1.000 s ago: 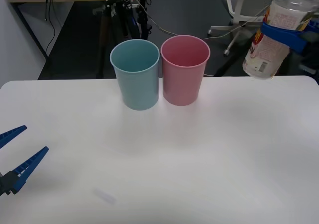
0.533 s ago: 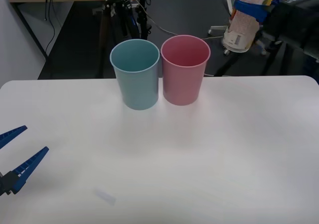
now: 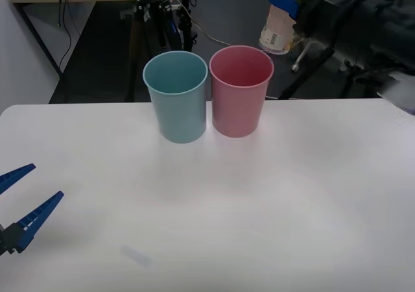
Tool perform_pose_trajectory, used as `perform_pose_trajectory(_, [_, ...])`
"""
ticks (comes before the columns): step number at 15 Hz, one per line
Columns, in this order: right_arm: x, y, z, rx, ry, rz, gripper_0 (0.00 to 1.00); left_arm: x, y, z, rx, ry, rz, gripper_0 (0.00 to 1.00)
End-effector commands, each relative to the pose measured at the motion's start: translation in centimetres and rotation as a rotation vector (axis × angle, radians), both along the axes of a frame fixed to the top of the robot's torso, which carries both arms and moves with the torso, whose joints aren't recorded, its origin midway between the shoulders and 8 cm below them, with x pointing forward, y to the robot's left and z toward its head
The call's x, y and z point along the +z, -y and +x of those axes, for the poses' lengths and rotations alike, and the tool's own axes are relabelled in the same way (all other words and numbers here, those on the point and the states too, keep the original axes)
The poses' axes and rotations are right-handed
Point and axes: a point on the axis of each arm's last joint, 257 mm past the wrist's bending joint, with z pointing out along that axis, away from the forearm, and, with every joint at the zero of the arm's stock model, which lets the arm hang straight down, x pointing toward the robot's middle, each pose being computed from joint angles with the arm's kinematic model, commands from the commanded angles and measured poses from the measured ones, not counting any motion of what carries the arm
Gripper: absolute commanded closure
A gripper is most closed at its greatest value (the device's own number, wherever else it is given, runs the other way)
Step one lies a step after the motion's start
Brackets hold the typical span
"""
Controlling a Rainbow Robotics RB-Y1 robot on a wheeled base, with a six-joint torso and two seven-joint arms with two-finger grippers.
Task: Grasp the object on the table and drop it into the matching bin: aluminum can to the light blue bin, PET bottle to the pink bin.
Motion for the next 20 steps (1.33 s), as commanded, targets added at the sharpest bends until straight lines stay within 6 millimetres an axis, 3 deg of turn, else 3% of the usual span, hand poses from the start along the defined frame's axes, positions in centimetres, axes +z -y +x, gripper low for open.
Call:
perform_pose_trajectory(1, [-1.0,-1.5,1.5,-0.023,0.004,0.001,1.0,0.0,0.0,0.0,0.0,0.0,0.0,0.0])
perform_pose_trajectory(5, [-0.5,-3.2,4.0,-0.049,0.015,0.008,1.0,0.0,0.0,0.0,0.0,0.0,0.0,0.0])
perform_pose_trajectory(8, [-1.7,-3.8,5.7,-0.079,0.028,-0.038,1.0,0.0,0.0,0.0,0.0,0.0,0.0,0.0])
perform_pose_trajectory(13, [-3.6,-5.6,5.9,-0.07,0.018,-0.056,1.0,0.0,0.0,0.0,0.0,0.0,0.0,0.0])
perform_pose_trajectory(17, [-4.0,-5.8,5.8,-0.067,0.017,-0.063,1.0,0.0,0.0,0.0,0.0,0.0,0.0,0.0])
perform_pose_trajectory(18, [-4.0,-5.8,5.8,-0.066,0.016,-0.062,0.63,0.0,0.0,0.0,0.0,0.0,0.0,0.0])
perform_pose_trajectory(19, [-4.0,-6.0,5.8,-0.064,0.014,-0.058,0.01,0.0,0.0,0.0,0.0,0.0,0.0,0.0])
perform_pose_trajectory(20, [-4.0,-6.1,5.7,-0.062,0.012,-0.054,0.0,0.0,0.0,0.0,0.0,0.0,0.0,0.0])
